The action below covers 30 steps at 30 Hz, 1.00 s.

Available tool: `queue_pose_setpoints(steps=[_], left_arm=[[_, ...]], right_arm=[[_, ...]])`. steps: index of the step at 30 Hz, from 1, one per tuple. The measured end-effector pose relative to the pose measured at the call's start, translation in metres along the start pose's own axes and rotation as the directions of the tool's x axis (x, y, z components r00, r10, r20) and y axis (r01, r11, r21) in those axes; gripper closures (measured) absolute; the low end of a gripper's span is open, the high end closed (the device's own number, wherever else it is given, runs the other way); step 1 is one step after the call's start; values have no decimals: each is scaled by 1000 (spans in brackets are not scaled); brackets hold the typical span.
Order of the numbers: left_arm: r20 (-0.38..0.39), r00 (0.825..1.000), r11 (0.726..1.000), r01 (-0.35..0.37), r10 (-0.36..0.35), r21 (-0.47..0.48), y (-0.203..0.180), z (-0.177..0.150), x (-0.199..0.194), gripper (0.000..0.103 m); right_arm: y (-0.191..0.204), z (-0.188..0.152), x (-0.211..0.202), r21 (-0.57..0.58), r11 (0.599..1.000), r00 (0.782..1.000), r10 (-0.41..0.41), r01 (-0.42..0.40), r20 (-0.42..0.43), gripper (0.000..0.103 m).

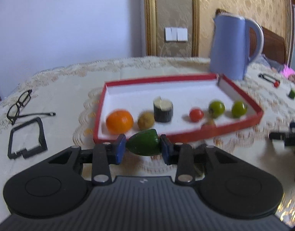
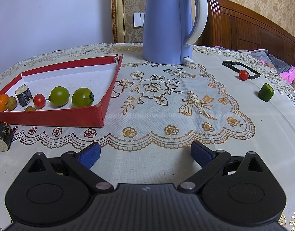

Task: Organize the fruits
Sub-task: 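Lower the green pepper chunk into the tray and open the left tool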

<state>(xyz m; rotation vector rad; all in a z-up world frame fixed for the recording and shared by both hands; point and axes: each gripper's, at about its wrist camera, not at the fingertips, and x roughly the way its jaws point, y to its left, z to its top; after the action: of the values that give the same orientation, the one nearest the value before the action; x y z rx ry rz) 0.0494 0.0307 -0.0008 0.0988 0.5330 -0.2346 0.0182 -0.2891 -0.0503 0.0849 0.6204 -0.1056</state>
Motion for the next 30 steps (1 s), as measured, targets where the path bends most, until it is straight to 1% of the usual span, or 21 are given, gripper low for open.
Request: queue_pose_setpoints(steps=[4, 7, 14, 18, 21, 24, 30], left_arm=[[7, 1000, 999, 4, -4, -43, 9, 19, 11, 68], [-3, 1000, 998, -8, 8, -64, 12, 29, 24, 68], [-25, 998, 995, -60, 58, -74, 14, 49, 61, 68], [-46, 992, 991, -118, 116, -56, 17, 58, 87, 68], [-87, 987, 987, -144, 137, -72, 25, 63, 107, 68], [-120, 983, 987, -148, 140, -66, 29, 64, 122, 68], [-143, 980, 987, -147, 136, -67, 28, 63, 139, 68]], right_arm=[[0, 0, 0, 0, 1000, 1000, 0, 0, 0, 2], [0, 0, 0, 0, 1000, 1000, 0, 0, 0, 2], [0, 0, 0, 0, 1000, 1000, 0, 0, 0, 2], [-1, 0, 0, 1, 1000, 1000, 1, -1, 0, 2], [0, 0, 0, 1, 1000, 1000, 1, -1, 0, 2], [0, 0, 0, 2, 1000, 1000, 0, 0, 0, 2], [-1, 0, 0, 2, 1000, 1000, 0, 0, 0, 2]])
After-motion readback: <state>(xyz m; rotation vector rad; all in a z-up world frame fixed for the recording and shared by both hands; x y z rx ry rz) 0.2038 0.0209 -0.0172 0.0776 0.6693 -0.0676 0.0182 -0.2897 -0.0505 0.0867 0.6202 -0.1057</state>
